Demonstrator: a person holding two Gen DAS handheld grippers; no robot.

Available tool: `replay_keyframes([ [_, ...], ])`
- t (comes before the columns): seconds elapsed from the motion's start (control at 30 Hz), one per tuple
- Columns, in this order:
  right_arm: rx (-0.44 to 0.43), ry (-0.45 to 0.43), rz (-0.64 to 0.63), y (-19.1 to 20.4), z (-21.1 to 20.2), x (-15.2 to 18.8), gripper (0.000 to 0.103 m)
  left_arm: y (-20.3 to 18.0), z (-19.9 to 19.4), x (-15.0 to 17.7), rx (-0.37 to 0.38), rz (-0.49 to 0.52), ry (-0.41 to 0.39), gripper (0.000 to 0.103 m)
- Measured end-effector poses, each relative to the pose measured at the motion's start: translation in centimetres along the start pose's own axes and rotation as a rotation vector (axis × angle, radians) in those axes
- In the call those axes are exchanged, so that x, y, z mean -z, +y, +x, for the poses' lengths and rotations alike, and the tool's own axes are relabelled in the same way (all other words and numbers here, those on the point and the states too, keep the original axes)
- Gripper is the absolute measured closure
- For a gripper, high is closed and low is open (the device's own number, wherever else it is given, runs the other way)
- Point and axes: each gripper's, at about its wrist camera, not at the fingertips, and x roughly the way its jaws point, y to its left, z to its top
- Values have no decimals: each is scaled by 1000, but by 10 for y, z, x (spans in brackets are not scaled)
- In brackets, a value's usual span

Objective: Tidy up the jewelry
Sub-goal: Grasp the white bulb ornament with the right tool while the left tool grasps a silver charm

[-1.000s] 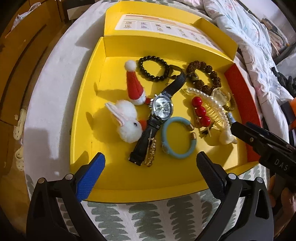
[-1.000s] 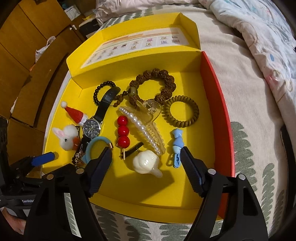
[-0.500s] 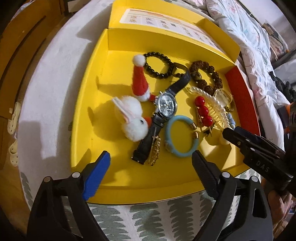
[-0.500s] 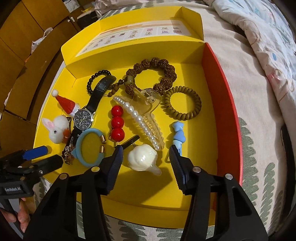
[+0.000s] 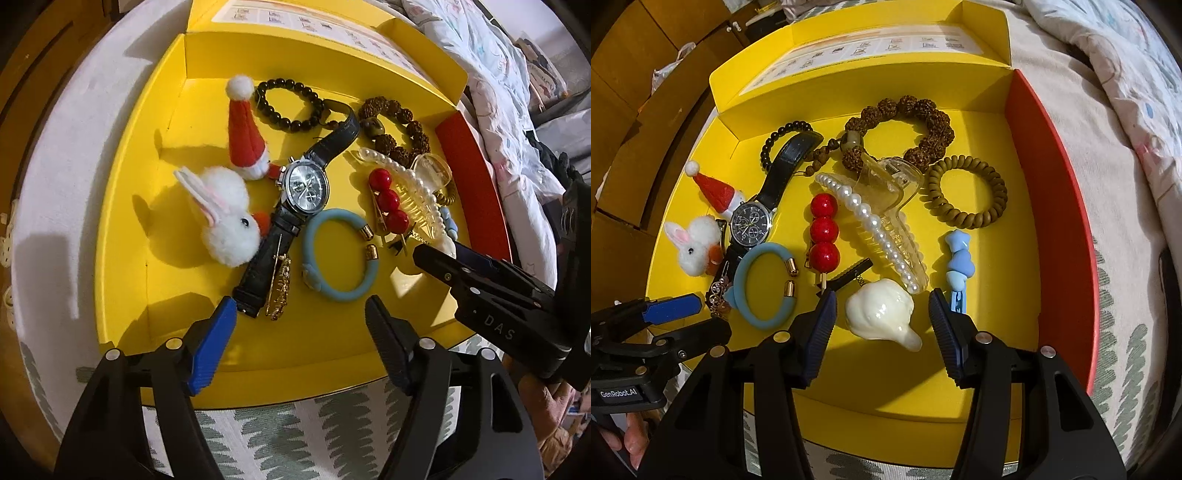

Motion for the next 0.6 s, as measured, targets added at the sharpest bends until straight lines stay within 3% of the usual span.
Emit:
replay_keyframes([
  [0.23,3,-3,-8,0,-2,1,54,-1,3,-2,4,3,5,52],
  [0.6,6,-17,-11,3,-4,0,55,-1,-4,6,-5,8,3,55],
])
